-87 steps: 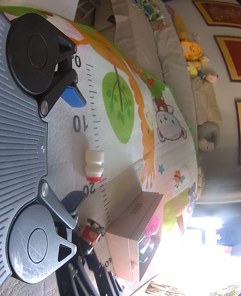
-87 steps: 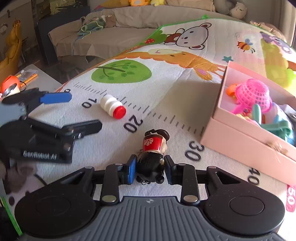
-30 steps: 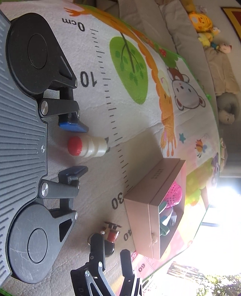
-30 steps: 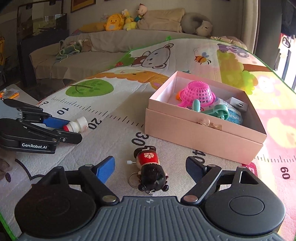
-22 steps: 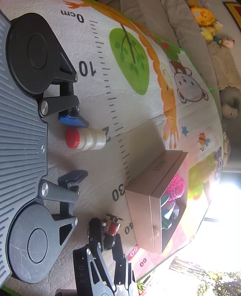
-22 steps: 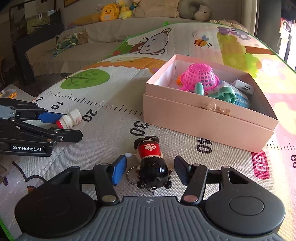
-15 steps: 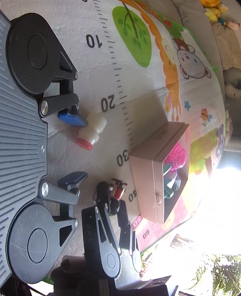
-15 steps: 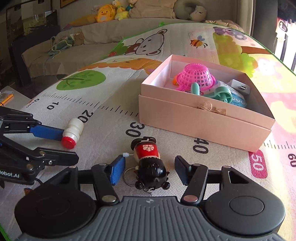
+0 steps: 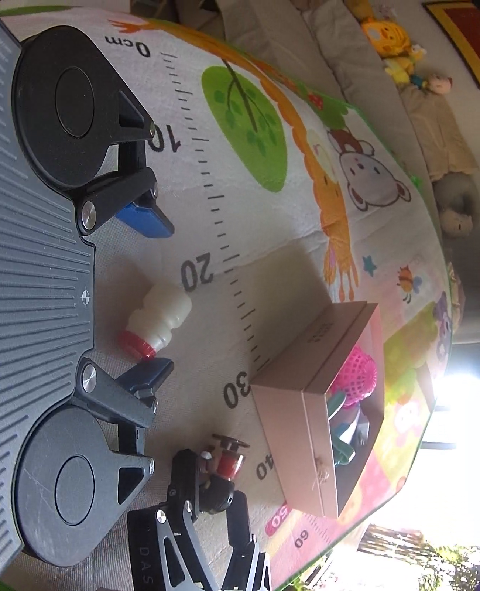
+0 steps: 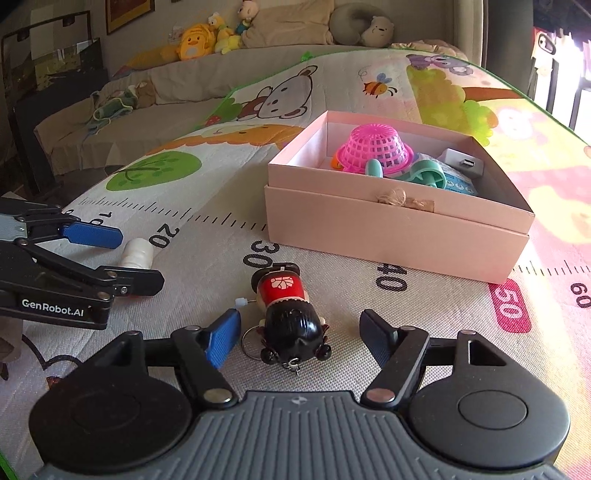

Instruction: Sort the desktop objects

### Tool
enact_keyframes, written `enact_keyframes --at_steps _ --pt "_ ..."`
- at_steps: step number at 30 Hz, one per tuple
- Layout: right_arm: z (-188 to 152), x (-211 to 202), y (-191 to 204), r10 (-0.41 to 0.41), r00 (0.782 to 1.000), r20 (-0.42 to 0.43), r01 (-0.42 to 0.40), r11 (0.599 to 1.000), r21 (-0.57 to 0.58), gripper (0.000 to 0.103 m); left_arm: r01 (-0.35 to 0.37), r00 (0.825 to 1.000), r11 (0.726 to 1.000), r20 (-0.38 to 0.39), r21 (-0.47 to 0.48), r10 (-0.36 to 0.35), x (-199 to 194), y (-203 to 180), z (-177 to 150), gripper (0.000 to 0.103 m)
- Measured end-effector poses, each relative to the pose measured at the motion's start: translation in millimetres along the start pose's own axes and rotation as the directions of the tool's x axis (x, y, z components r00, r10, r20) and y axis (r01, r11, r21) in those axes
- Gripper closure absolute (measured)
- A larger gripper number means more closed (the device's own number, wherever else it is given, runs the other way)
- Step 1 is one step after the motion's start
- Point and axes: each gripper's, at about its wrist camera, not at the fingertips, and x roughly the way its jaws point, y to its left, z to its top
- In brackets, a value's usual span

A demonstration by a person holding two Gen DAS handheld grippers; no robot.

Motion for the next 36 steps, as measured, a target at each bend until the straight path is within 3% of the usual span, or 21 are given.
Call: enact_keyframes --at_steps 27,36 --pt "-12 -15 -7 -0.038 0.999 0.012 0.037 0.998 0.059 0.029 0.026 1.0 1.0 -0.004 -0.005 -0.026 -9 -16 -6 0.026" --pt "-16 -19 -8 -0.1 0.995 0.003 0.099 0.99 0.103 0.023 -0.061 0.998 0.998 0.009 0.006 0.061 -11 -13 -6 0.026"
